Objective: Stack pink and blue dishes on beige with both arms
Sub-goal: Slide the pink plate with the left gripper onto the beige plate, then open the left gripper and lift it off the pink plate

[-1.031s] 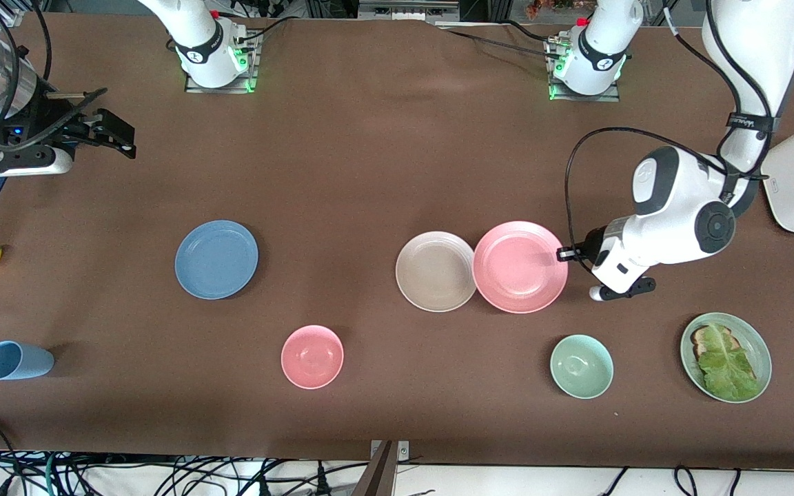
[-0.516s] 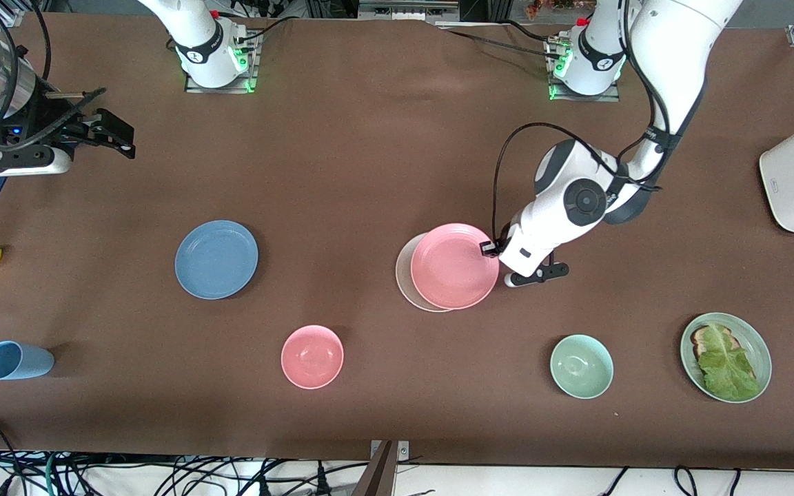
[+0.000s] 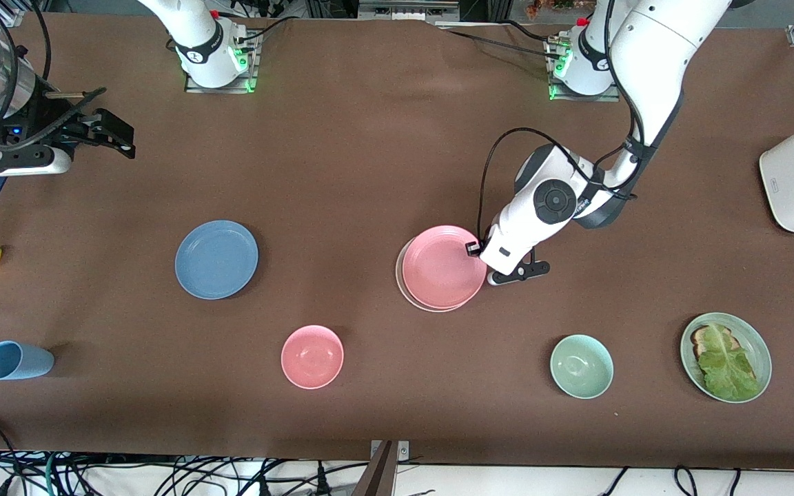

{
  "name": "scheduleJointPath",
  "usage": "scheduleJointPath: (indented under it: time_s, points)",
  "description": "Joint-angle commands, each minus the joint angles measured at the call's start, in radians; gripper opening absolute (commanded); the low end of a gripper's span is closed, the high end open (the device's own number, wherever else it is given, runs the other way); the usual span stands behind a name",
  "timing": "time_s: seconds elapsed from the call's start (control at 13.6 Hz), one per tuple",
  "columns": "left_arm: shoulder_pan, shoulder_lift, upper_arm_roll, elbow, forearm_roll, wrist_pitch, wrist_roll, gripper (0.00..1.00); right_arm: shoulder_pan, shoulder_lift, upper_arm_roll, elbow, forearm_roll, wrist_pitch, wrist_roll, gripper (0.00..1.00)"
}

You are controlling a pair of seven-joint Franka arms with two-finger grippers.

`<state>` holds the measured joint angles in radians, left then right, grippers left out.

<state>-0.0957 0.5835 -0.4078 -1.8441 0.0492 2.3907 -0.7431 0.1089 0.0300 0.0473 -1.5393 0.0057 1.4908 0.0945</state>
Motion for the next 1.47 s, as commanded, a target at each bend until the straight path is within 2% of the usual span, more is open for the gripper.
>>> scheduleJointPath:
  time_s: [0.0,0.15,0.22,0.29,0.37,0.96,1.4]
  points:
    - [-0.018,0.030,0.003,0.051,0.035,-0.004,-0.032,0.00,-0.003,-0.010,0.000,0.008,0.017,-0.009,0.011,1.00]
    - [-0.029,0.042,0.006,0.068,0.034,-0.004,-0.036,0.00,-0.002,-0.010,0.002,0.008,0.017,-0.006,0.011,1.00]
    - [-0.029,0.044,0.007,0.078,0.035,-0.005,-0.035,0.22,-0.003,-0.010,0.003,0.010,0.017,-0.006,0.011,1.00]
    - [-0.027,0.044,0.009,0.080,0.035,-0.008,-0.030,0.69,-0.002,-0.010,0.003,0.008,0.017,-0.006,0.011,1.00]
    - [-0.024,0.042,0.014,0.080,0.037,-0.016,-0.030,1.00,-0.003,-0.010,0.003,0.008,0.017,-0.006,0.011,1.00]
    - [0.025,0.015,0.044,0.080,0.058,-0.070,-0.004,1.00,-0.002,-0.010,0.002,0.008,0.017,-0.007,0.013,1.00]
    - [0.171,-0.039,0.040,0.080,0.058,-0.214,0.227,1.00,-0.003,-0.010,0.002,0.008,0.017,-0.009,0.011,1.00]
